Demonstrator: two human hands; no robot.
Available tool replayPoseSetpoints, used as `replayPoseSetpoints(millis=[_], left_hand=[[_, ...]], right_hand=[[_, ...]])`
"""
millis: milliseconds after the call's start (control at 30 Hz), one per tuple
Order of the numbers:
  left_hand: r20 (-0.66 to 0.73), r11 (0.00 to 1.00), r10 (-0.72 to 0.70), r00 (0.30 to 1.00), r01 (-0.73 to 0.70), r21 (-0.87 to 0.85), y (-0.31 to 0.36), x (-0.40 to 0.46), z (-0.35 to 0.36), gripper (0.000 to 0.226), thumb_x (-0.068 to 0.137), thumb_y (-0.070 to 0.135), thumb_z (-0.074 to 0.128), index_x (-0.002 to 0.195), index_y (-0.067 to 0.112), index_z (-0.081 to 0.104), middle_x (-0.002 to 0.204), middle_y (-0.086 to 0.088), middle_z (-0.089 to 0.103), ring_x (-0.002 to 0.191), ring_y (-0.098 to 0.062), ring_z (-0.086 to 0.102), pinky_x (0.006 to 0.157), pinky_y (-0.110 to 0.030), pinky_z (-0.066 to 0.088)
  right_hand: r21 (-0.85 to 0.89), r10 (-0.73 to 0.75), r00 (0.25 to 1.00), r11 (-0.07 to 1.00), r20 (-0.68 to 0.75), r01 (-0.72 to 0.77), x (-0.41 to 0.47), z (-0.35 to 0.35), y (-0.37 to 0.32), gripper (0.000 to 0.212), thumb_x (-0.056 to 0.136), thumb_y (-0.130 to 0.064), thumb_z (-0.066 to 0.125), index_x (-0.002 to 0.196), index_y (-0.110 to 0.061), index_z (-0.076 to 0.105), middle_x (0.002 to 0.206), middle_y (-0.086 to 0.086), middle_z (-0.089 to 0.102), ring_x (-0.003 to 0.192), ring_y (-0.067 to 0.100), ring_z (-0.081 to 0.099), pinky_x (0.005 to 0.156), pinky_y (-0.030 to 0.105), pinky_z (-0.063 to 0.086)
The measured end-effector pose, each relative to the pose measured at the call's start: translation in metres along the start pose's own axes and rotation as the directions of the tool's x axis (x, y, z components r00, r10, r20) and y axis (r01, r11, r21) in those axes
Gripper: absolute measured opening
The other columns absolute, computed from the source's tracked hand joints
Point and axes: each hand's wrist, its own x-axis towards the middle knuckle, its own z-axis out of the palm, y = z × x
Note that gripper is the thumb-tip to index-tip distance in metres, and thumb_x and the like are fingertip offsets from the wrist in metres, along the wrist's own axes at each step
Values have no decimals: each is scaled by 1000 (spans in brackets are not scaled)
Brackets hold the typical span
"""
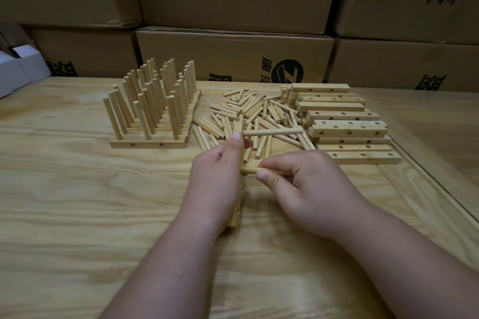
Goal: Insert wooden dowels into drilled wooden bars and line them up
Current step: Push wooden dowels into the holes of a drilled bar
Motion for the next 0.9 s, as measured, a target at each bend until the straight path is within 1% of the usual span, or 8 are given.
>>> replayPoseSetpoints(millis=[167, 233, 300, 400, 533, 633, 767, 900], left_hand=[[60, 1000, -14, 998, 14, 9, 0, 0, -1, 34, 98, 56, 53, 91, 37, 80, 71, -1, 67, 61, -8, 57, 58, -25, 49], [12, 1000, 7, 1000, -7, 8, -1, 0, 1, 36, 99, 54, 53, 89, 33, 80, 67, -1, 60, 57, -8, 50, 56, -23, 45], [-30, 999, 27, 999, -26, 25, -1, 0, 2, 38, 100, 53, 53, 87, 30, 80, 64, 0, 55, 51, -7, 45, 48, -19, 41], [16, 1000, 14, 1000, -14, 8, 0, 0, 1, 37, 100, 51, 53, 88, 29, 80, 66, -2, 61, 52, -7, 51, 46, -16, 43], [52, 1000, -12, 999, 12, -11, 2, -2, 1, 35, 100, 50, 53, 89, 30, 80, 66, -3, 62, 54, -10, 53, 50, -21, 46], [-13, 1000, 16, 1000, -16, 15, 1, -2, 3, 37, 101, 48, 53, 87, 27, 80, 67, -4, 60, 53, -7, 50, 48, -16, 43], [27, 1000, 7, 1000, -8, 11, 1, -3, 2, 35, 100, 50, 53, 92, 31, 80, 72, -5, 64, 61, -10, 55, 53, -19, 47], [20, 1000, 20, 1000, -21, 19, 0, -3, 3, 35, 101, 49, 52, 95, 29, 80, 73, -3, 65, 64, -7, 56, 55, -14, 46]], right_hand=[[52, 17, 1000, 998, 22, -18, -1, -2, 3, 24, 90, -37, 62, 96, -19, 77, 78, -1, 73, 74, 12, 67, 66, 38, 54], [44, 27, 1000, 999, -3, -27, -1, 1, 1, 24, 89, -38, 61, 94, -21, 77, 76, -4, 73, 72, 10, 66, 65, 36, 53], [28, 35, 999, 999, -19, -35, -1, 3, -1, 24, 88, -39, 61, 94, -23, 77, 76, -6, 73, 72, 9, 66, 65, 36, 53], [64, 49, 999, 997, 1, -48, -1, 0, 1, 25, 88, -40, 60, 93, -22, 77, 77, -4, 73, 73, 10, 66, 65, 37, 53], [67, 43, 999, 997, 10, -43, -2, 0, 3, 28, 88, -41, 60, 94, -20, 77, 77, -1, 73, 73, 12, 67, 66, 38, 54], [47, 36, 999, 998, -7, -36, -1, 3, 2, 27, 87, -40, 59, 92, -20, 77, 74, -4, 72, 71, 10, 65, 64, 37, 52], [87, 47, 999, 995, 21, -49, -1, 1, 4, 26, 88, -39, 59, 92, -21, 77, 72, -5, 71, 69, 9, 65, 64, 35, 50], [82, 41, 999, 996, 17, -42, -1, 1, 4, 26, 87, -39, 60, 93, -22, 78, 73, -7, 72, 70, 7, 65, 65, 34, 51]])
